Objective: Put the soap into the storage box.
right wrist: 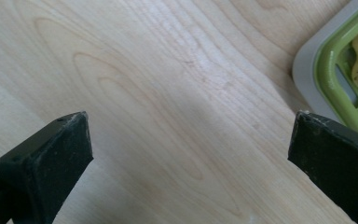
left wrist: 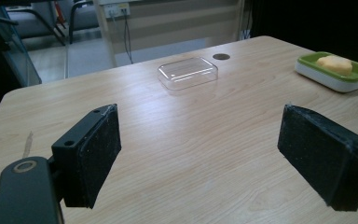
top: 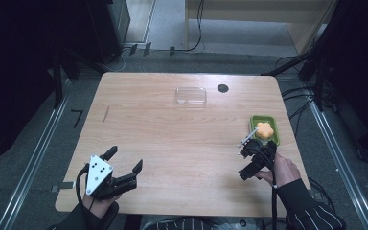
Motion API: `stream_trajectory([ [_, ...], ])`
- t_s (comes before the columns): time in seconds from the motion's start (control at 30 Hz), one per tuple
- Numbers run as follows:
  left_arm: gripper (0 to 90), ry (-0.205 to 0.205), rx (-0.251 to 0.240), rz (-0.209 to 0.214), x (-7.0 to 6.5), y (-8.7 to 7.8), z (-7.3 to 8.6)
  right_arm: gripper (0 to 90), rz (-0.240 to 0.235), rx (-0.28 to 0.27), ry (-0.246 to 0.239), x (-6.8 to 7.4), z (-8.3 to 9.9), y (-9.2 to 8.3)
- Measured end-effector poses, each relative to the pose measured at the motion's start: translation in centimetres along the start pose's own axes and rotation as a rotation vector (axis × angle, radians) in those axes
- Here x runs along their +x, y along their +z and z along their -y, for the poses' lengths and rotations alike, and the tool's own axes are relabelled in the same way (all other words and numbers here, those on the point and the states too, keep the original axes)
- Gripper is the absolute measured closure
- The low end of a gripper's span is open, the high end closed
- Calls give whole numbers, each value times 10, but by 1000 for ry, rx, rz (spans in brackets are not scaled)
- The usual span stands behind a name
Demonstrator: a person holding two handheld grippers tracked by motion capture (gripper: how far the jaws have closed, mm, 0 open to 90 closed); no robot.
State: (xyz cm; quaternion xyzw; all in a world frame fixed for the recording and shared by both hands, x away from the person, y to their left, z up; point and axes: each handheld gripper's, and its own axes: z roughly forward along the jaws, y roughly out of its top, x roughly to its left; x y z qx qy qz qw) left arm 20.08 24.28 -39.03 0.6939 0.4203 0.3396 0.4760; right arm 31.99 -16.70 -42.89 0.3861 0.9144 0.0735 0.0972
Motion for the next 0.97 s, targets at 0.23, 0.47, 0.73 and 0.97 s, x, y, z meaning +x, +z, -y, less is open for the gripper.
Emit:
stream_trajectory([
  [0.23, 137, 2, 1, 1, 0, 0, 0, 0, -13, 22, -27, 15, 8, 5],
  [0.47, 137, 3, 2, 0, -1, 0, 0, 0, -24, 62, -53, 27, 19, 15],
  [0.73, 137, -1, 1, 0, 0, 0, 0, 0, -33, 70, -67, 36, 29, 20],
  [0.97, 137, 6, 3, 2, -1, 1, -1, 0, -28, 56, -68, 39, 37, 18],
])
